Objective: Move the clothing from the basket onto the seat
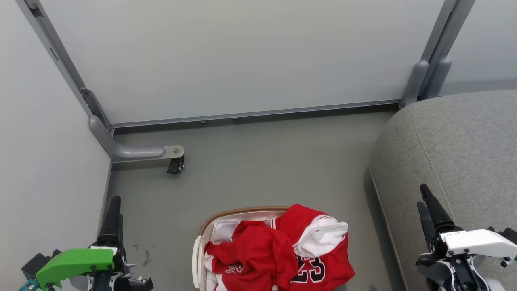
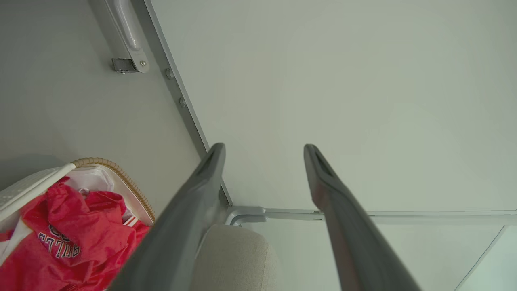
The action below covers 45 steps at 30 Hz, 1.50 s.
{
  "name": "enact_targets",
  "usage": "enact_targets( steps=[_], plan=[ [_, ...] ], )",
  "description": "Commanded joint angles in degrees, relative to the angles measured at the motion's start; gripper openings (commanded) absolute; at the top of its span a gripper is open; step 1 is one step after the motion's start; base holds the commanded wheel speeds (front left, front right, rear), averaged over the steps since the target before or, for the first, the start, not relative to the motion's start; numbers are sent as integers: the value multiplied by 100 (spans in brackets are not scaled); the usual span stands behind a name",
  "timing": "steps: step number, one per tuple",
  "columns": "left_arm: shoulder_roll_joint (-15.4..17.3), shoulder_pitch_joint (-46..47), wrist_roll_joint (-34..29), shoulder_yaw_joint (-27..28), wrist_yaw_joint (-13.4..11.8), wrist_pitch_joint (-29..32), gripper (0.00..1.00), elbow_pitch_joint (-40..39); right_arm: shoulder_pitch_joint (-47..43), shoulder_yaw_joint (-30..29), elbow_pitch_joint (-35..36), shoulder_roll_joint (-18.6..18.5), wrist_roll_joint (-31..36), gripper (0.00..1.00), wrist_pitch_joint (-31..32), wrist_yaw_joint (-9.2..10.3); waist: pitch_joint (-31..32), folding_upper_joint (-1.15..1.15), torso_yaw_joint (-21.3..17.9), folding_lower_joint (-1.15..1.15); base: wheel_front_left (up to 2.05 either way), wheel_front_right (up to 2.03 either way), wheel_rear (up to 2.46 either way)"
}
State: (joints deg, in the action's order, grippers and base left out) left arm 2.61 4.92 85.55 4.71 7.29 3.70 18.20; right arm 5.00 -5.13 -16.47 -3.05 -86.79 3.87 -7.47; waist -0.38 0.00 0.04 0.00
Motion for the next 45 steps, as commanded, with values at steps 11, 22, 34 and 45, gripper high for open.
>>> enact_targets(
  steps=[11, 22, 34, 45],
  plan=[
    [97, 202, -1757, -171, -4, -316, 100, -170, 190, 66, 297, -131, 1585, 100, -326, -2, -17, 0, 10, 0, 0, 0, 0],
    [144, 285, -2945, -372, -103, -566, 100, 3, 265, 221, 309, -147, 2809, 100, -577, -2, -16, 0, 34, 0, 0, 0, 0],
    [197, 413, -4037, -716, -198, -809, 100, 349, 380, 378, 101, -133, 3940, 100, -821, -2, -6, 0, 53, 0, 0, 0, 0],
    [271, 473, -4838, -1010, -287, -1004, 100, 466, 477, 419, -55, -111, 4747, 100, -1016, -2, -2, 0, 74, 0, 0, 0, 0]
  ],
)
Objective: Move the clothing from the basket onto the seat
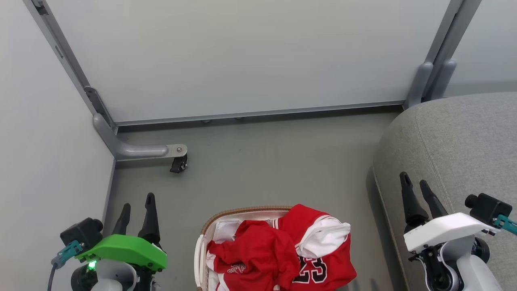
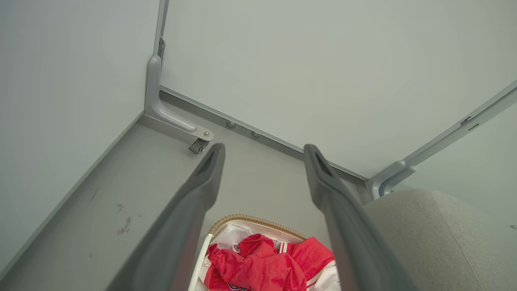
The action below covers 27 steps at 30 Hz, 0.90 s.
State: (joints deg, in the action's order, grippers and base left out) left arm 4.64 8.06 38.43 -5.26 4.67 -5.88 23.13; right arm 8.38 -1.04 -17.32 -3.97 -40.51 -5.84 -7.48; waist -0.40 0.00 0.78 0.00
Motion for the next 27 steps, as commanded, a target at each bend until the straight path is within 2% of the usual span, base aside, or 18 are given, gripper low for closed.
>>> enact_targets(
  steps=[1, 10, 27],
  plan=[
    [76, 163, -207, -37, -31, -64, 100, -14, 151, 14, 15, -17, 202, 100, -66, -1, 2, 0, 2, 0, 0, 0, 0],
    [84, 179, -705, -188, -13, -204, 100, -60, 158, 20, 6, -2, 828, 100, -207, -1, 11, 0, 17, 0, 0, 0, 0],
    [113, 90, -1732, -316, -193, -450, 100, -296, 156, -54, 147, 63, 2072, 100, -453, -1, -1, 0, 51, 0, 0, 0, 0]
  ],
)
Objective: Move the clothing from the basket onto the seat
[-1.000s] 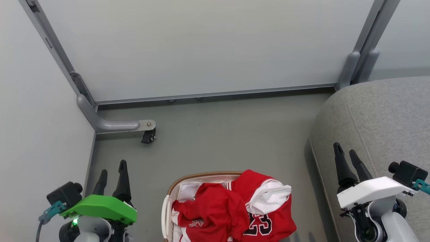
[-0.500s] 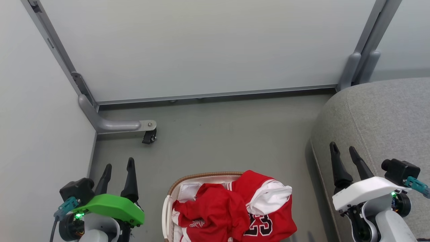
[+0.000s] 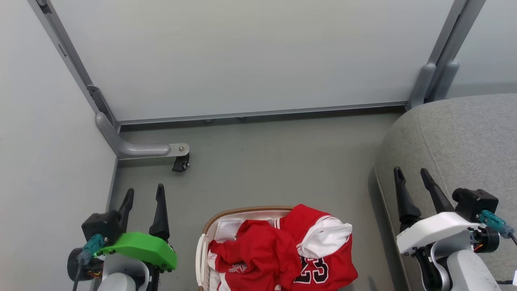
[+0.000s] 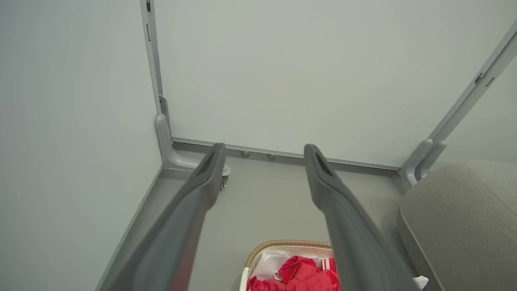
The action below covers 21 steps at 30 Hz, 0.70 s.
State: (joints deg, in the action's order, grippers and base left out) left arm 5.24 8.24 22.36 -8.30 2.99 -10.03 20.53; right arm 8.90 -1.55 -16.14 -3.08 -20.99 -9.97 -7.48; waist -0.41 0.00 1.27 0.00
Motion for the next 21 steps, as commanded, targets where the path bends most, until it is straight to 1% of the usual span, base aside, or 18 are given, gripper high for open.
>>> enact_targets(
  steps=[1, 8, 21],
  plan=[
    [53, 67, -176, -18, -35, -50, 100, -36, 97, 5, 11, -22, 171, 100, -54, -1, 0, 0, 4, 0, 0, 0, 0],
    [20, -2, -487, 0, -62, -141, 100, 10, 32, 22, -71, -10, 477, 100, -144, -2, 9, 0, 19, 0, 0, 0, 0],
    [-81, -154, -1067, 105, 56, -298, 100, -22, -19, 93, -181, -6, 1043, 100, -299, 0, 13, 0, 23, 0, 0, 0, 0]
  ],
)
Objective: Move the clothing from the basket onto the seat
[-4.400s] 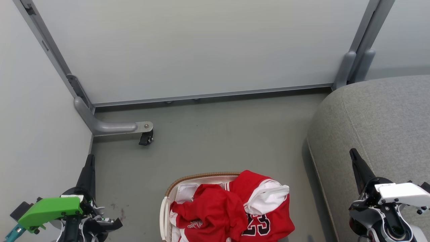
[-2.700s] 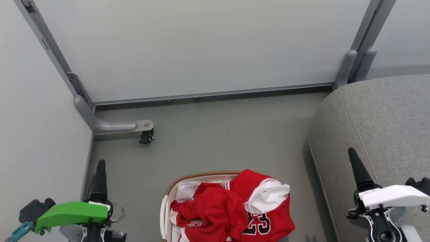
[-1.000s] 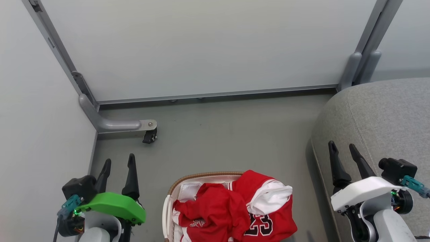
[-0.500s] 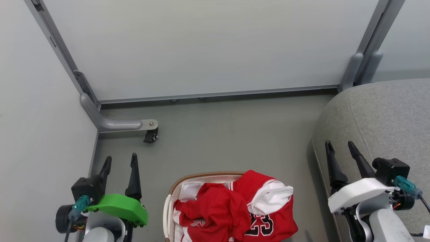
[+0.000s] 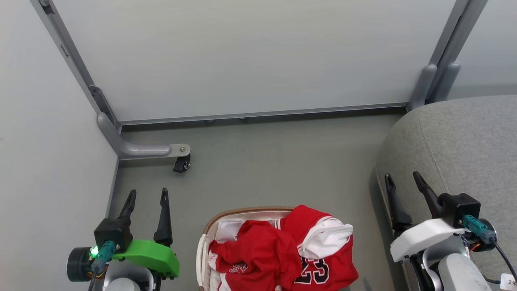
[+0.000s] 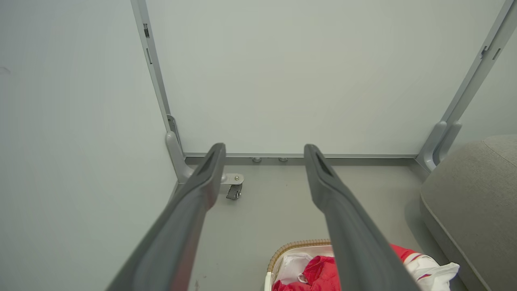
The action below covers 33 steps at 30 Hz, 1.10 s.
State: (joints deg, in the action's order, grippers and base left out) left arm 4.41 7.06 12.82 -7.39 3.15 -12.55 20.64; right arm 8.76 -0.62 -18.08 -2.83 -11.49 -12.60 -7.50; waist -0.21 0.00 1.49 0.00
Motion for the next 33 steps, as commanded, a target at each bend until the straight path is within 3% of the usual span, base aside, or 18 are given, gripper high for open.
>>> enact_targets(
  steps=[1, 9, 22, 33],
  plan=[
    [-8, -38, -154, 20, 40, -51, 100, -31, -4, 1, 16, -29, 133, 100, -48, 2, -20, 0, 2, 0, 0, 0, 0],
    [-70, -10, -487, 10, 136, -141, 100, 26, 86, 32, 54, -24, 468, 100, -139, 2, -191, 0, -48, 0, 0, 0, 0],
    [-107, 575, -913, -293, 385, -278, 100, 137, 575, 178, 493, -22, 922, 100, -271, 2, -1215, 0, -234, 0, 0, 0, 0],
    [-128, 1207, -691, -675, 439, -262, 100, 542, 1073, 275, 788, -21, 582, 100, -262, 3, -2086, 0, -424, 0, 0, 0, 0]
  ],
)
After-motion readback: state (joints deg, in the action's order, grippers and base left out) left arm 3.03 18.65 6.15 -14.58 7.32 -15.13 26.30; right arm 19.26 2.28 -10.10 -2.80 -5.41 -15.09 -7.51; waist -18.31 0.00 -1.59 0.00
